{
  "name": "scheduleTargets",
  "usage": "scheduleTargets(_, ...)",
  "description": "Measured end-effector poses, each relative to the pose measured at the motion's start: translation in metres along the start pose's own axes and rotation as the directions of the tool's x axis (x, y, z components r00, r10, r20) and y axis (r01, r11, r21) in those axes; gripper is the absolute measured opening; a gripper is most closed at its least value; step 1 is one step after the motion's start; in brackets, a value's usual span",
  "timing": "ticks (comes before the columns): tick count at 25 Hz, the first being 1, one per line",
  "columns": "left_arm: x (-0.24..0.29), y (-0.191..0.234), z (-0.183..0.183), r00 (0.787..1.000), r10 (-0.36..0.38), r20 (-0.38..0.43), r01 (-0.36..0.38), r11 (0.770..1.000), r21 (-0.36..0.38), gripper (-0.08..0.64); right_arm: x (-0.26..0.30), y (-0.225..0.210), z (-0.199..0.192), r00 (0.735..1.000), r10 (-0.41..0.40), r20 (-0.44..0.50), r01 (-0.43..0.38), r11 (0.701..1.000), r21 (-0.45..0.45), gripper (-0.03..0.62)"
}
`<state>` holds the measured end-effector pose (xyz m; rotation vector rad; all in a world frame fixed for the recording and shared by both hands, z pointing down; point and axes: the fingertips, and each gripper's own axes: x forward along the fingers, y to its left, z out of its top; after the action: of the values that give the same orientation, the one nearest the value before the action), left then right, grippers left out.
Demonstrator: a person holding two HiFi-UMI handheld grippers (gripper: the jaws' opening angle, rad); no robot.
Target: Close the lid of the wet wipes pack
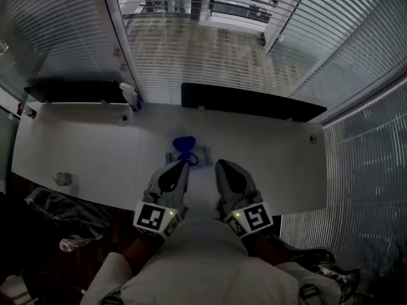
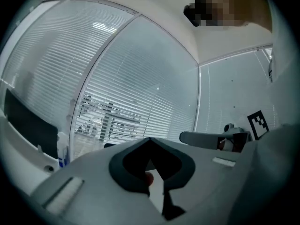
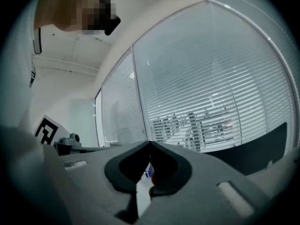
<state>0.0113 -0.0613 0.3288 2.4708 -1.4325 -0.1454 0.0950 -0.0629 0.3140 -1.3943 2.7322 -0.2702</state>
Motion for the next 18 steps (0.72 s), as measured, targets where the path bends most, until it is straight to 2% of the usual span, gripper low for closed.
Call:
scheduleTargets(7,0.0,0.032,-0.032,0.995,0.061,-0.079,-0.061,0.998,-0.004,0.003,0.019,-0.009,-0.024,0.995,0.031,-0.097,-0.036,0.998,-0.045,0.0)
scheduleTargets(13,0.005,0.064,-0.062,0.982,0.111,-0.151,-0.113,0.994,-0.005,0.003,0.045,-0.023,-0.061,0.981,0.042,-0.191,-0.065,0.992,-0.111,0.0)
scheduleTargets(18,0.008,0.093,-0.11,0.957,0.132,-0.258,-0.141,0.99,-0.015,0.002,0.066,-0.041,-0.107,0.953,0.049,-0.298,-0.098,0.984,-0.151,0.0)
